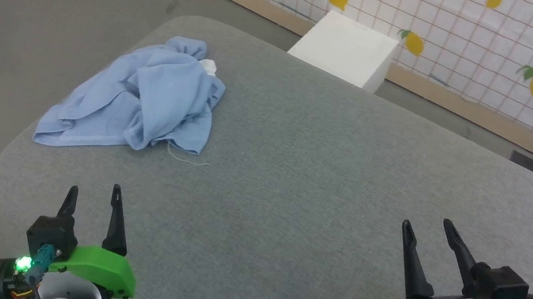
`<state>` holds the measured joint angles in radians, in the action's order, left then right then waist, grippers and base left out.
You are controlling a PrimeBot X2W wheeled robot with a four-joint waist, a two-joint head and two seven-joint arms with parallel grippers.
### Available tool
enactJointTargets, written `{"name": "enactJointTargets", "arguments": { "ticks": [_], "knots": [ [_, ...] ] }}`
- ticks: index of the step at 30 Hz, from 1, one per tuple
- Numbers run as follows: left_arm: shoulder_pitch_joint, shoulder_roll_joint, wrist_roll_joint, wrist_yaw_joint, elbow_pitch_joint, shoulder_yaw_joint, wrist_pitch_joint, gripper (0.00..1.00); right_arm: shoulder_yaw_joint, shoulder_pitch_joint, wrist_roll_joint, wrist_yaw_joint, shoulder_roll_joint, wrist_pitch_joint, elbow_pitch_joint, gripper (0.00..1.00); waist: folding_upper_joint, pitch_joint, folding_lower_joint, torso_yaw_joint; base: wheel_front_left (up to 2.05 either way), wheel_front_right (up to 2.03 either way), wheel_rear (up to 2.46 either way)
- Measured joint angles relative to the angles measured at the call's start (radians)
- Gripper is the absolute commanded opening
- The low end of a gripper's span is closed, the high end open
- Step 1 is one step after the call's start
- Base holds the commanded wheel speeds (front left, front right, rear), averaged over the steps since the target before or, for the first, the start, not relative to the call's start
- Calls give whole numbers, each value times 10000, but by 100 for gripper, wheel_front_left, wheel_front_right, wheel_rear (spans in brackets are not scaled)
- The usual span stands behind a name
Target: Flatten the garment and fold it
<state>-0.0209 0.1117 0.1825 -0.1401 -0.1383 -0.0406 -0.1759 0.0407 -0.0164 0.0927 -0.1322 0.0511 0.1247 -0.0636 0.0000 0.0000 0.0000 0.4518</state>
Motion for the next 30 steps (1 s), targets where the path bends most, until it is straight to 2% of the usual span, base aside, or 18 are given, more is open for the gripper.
{"name": "enactJointTargets", "arguments": {
  "ticks": [30],
  "knots": [
    [20,426,918,-502,-525,-96,-637,100,259,0,408,0,-2,472,-221,100,0,-172,0,1979,-1,-1,-1]
  ]
}}
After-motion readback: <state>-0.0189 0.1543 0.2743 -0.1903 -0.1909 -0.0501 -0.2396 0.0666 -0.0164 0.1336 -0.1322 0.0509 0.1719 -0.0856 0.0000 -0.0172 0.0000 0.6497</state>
